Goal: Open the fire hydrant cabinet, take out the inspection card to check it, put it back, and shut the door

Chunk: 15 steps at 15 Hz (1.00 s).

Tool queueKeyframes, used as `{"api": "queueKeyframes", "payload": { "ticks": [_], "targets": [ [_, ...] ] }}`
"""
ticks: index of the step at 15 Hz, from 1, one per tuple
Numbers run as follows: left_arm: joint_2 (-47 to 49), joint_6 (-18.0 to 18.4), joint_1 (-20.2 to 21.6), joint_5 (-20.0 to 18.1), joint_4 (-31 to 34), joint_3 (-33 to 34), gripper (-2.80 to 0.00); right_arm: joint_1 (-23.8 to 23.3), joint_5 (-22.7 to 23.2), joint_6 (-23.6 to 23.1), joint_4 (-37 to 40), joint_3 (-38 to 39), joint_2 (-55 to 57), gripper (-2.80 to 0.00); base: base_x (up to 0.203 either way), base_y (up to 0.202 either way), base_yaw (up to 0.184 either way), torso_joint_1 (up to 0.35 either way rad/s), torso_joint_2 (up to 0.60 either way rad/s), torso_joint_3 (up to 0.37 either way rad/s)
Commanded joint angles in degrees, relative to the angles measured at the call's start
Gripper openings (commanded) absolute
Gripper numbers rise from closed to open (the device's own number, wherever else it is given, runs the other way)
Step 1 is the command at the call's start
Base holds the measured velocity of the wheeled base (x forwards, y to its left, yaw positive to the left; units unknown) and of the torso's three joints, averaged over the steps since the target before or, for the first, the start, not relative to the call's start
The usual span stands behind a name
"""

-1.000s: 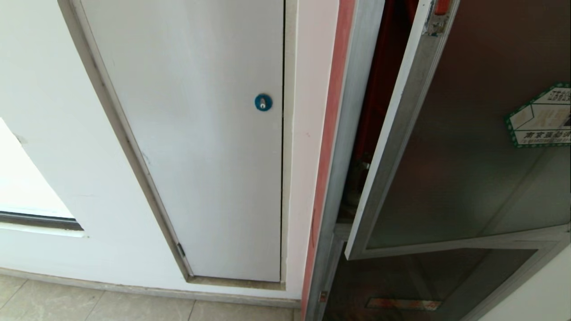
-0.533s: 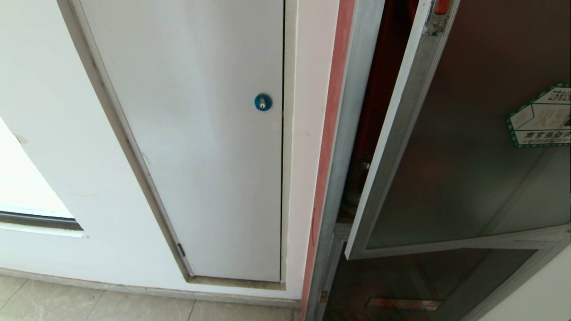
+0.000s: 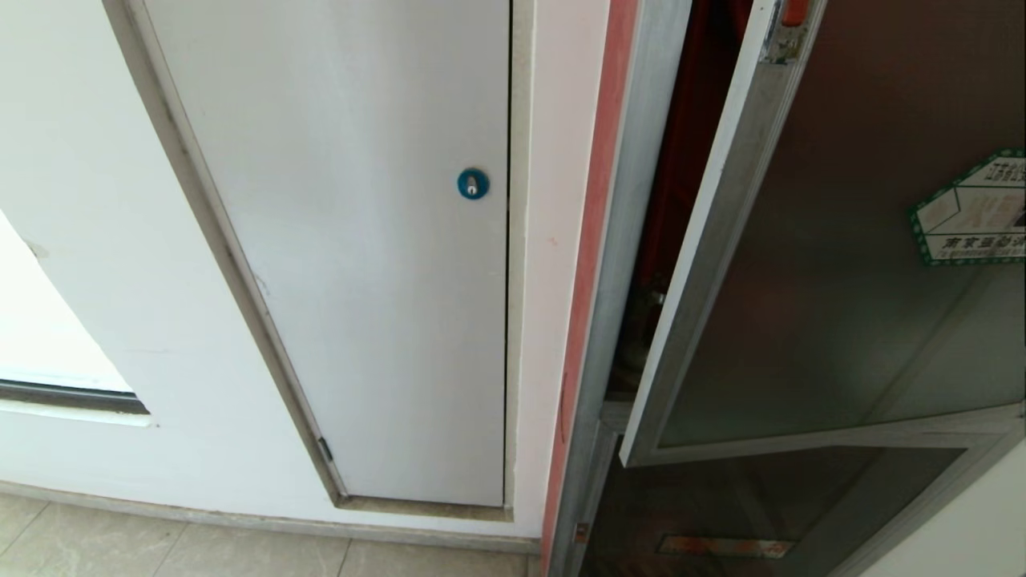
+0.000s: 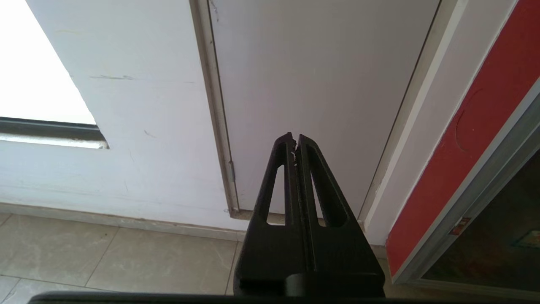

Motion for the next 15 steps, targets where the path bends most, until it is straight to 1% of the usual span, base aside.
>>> {"api": "queueKeyframes", "payload": {
  "ticks": [1, 7, 11, 12, 15],
  "targets": [
    [0.0, 0.0, 0.0, 0.0, 0.0, 1.1, -2.8, 0.0, 0.0, 0.0, 0.0, 0.0, 0.1, -2.8, 0.0, 0.0, 0.0, 0.0, 0.0, 0.0],
    [0.0, 0.0, 0.0, 0.0, -0.1, 1.0, -2.8, 0.0, 0.0, 0.1, 0.0, 0.0, 0.1, -2.8, 0.0, 0.0, 0.0, 0.0, 0.0, 0.0],
    [0.0, 0.0, 0.0, 0.0, 0.0, 1.1, -2.8, 0.0, -0.2, 1.5, 0.0, 0.0, 0.1, -2.8, 0.0, 0.0, 0.0, 0.0, 0.0, 0.0],
    [0.0, 0.0, 0.0, 0.0, -0.1, 1.1, -2.8, 0.0, -0.8, 3.1, 0.2, -0.1, 0.1, -2.8, 0.0, 0.0, 0.0, 0.0, 0.0, 0.0],
    [0.0, 0.0, 0.0, 0.0, 0.0, 1.1, -2.8, 0.0, -1.1, 3.4, 0.3, -0.2, 0.1, -2.8, 0.0, 0.0, 0.0, 0.0, 0.0, 0.0]
  ]
}}
